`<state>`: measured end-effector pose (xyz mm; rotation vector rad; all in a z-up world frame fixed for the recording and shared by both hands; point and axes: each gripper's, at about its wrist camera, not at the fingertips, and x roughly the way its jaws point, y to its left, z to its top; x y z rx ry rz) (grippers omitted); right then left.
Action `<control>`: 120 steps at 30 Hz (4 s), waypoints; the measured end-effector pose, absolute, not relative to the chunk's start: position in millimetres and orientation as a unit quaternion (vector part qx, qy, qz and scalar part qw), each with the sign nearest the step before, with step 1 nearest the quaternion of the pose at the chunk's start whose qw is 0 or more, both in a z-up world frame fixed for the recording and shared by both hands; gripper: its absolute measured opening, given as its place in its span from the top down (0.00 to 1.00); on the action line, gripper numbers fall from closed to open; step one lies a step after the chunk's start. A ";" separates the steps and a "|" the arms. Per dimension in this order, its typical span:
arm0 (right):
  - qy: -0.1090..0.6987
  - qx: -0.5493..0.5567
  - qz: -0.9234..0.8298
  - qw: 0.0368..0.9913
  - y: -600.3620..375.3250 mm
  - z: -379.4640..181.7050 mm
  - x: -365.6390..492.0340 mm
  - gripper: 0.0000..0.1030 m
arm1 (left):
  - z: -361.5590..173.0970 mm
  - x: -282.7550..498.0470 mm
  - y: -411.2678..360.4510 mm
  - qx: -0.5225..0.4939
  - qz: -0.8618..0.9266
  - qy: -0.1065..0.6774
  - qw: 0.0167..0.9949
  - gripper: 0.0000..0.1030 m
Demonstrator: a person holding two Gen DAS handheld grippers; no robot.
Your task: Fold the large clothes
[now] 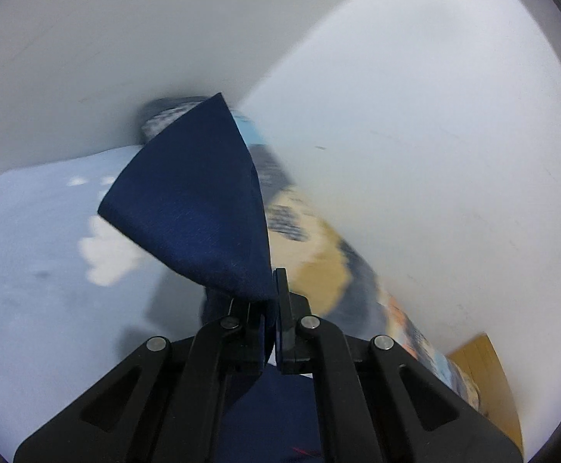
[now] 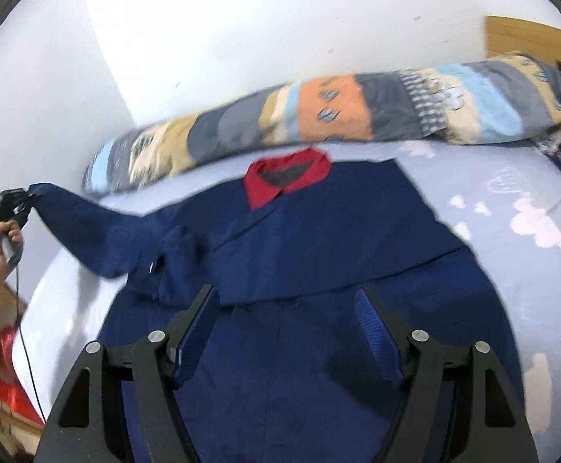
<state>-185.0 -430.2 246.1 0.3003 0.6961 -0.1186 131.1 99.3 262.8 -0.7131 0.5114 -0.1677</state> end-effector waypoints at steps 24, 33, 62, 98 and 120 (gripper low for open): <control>0.214 0.272 -0.115 0.931 -558.7 293.2 -290.8 0.26 | 175.1 23.7 -457.0 -0.117 -0.283 0.433 0.848 0.98; 0.218 0.288 -0.120 0.925 -574.6 287.8 -296.2 0.26 | 99.5 -17.1 -496.7 -0.049 -0.294 0.494 0.817 0.34; 0.311 0.243 -0.131 0.909 -564.2 252.8 -264.5 0.25 | 86.6 -129.8 -210.5 0.171 -0.149 0.529 0.817 0.23; 0.491 -0.013 -0.081 0.867 -365.8 107.4 -351.0 0.03 | 76.7 -300.7 -155.7 0.109 -0.062 0.395 0.910 0.15; 0.469 0.006 -0.086 0.879 -371.9 103.1 -352.0 0.00 | 69.6 -306.5 -155.4 0.118 -0.062 0.361 0.923 0.13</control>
